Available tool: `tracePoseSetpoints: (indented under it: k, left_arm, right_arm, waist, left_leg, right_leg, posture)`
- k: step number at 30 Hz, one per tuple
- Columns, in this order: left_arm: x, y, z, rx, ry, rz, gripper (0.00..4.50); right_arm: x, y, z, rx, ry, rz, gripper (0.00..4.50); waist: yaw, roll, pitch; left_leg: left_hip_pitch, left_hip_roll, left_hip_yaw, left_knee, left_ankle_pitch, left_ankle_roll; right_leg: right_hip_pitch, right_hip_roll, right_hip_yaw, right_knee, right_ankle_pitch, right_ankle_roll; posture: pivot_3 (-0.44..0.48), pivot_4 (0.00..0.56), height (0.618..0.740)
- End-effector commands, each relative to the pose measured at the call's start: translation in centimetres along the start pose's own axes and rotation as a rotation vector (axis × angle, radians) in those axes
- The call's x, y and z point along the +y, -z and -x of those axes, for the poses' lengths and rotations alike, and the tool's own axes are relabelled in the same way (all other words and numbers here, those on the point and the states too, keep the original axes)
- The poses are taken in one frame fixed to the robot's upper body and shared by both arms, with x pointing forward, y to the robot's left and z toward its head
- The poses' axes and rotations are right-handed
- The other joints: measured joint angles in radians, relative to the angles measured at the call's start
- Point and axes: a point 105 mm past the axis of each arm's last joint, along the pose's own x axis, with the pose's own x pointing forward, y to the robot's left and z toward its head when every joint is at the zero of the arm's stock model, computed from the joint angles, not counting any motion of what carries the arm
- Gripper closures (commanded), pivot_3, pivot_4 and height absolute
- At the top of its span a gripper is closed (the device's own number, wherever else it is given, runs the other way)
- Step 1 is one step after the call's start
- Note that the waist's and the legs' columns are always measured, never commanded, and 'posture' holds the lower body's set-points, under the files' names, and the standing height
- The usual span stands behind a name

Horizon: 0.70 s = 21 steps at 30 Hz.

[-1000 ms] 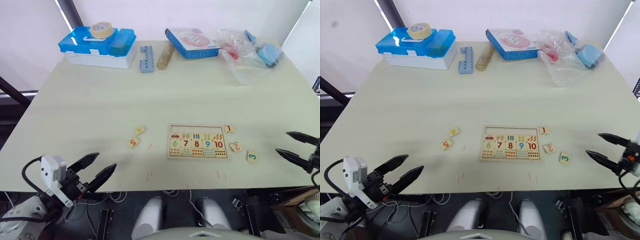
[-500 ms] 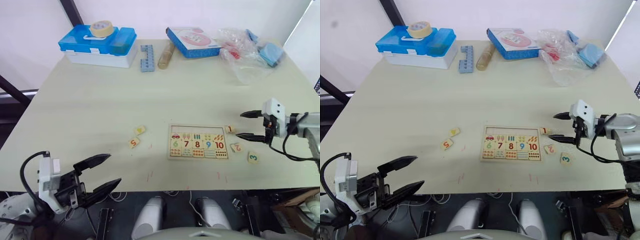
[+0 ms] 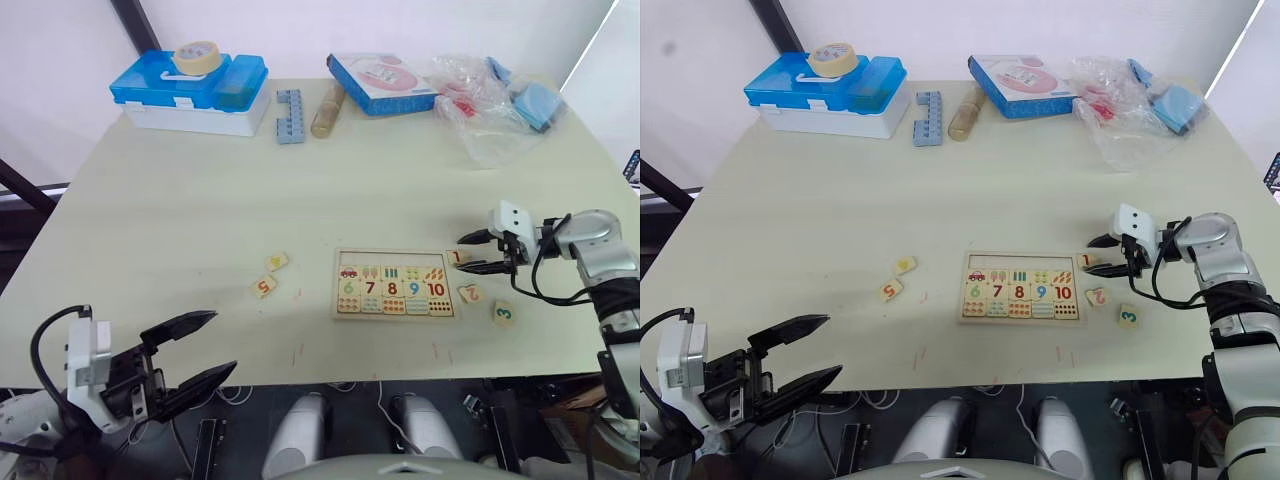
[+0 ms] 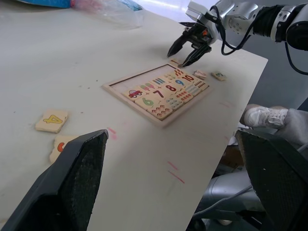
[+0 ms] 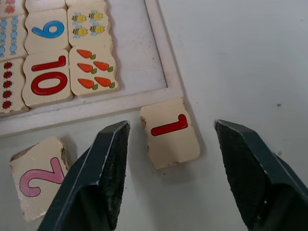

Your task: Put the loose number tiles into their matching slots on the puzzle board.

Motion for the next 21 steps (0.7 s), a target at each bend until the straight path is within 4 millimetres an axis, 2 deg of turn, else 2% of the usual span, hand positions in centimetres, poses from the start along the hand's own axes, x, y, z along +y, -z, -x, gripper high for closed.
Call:
tracePoseSetpoints:
  k: [1, 14, 17, 19, 21]
  left_arm:
    - [-0.53, -0.85, 0.0, -0.024, 0.016, -0.039, 0.0]
    - [-0.49, -1.52, -0.12, -0.082, 0.073, -0.046, 0.0]
    - [-0.39, -1.38, -0.11, -0.081, 0.069, -0.046, 0.0]
    - [-0.37, -1.34, -0.08, -0.081, 0.068, -0.045, 0.0]
    - [-0.37, -1.31, -0.09, -0.081, 0.067, -0.044, 0.0]
  right_arm:
    - [-0.54, -0.41, 0.7, -0.001, 0.01, 0.032, 1.56]
    - [-0.46, 0.03, 0.37, -0.044, 0.002, -0.001, 1.56]
    - [-0.4, 0.19, 0.2, -0.038, -0.004, 0.001, 2.31]
    - [-0.42, 0.23, 0.14, -0.037, -0.002, 0.005, 3.27]
    - [-0.53, 0.14, 0.12, -0.041, 0.006, 0.012, 3.27]
  waist:
    - [0.0, 0.0, 0.0]
    - [-0.002, 0.0, 0.0]
    - [-0.002, 0.0, 0.0]
    - [-0.002, 0.0, 0.0]
    - [-0.002, 0.0, 0.0]
  left_leg:
    - [0.0, 0.0, 0.0, 0.0, 0.0, 0.0]
    - [0.001, 0.0, 0.0, 0.0, 0.0, 0.0]
    - [0.001, 0.0, 0.001, 0.0, 0.0, 0.0]
    - [0.001, 0.001, 0.001, 0.0, 0.0, 0.0]
    - [0.001, 0.001, 0.001, 0.0, 0.0, 0.0]
  right_leg:
    - [0.0, 0.0, 0.0, 0.0, 0.0, 0.0]
    - [0.0, 0.001, 0.001, 0.001, 0.0, 0.0]
    - [0.0, 0.001, 0.001, 0.001, 0.0, -0.001]
    - [0.0, 0.001, 0.001, 0.001, 0.0, -0.001]
    - [0.0, 0.001, 0.001, 0.001, 0.001, -0.001]
  posture:
    - [0.0, 0.15, 0.74]
    - [0.0, 0.15, 0.74]
    - [0.0, 0.15, 0.74]
    - [0.0, 0.15, 0.74]
    - [0.0, 0.15, 0.74]
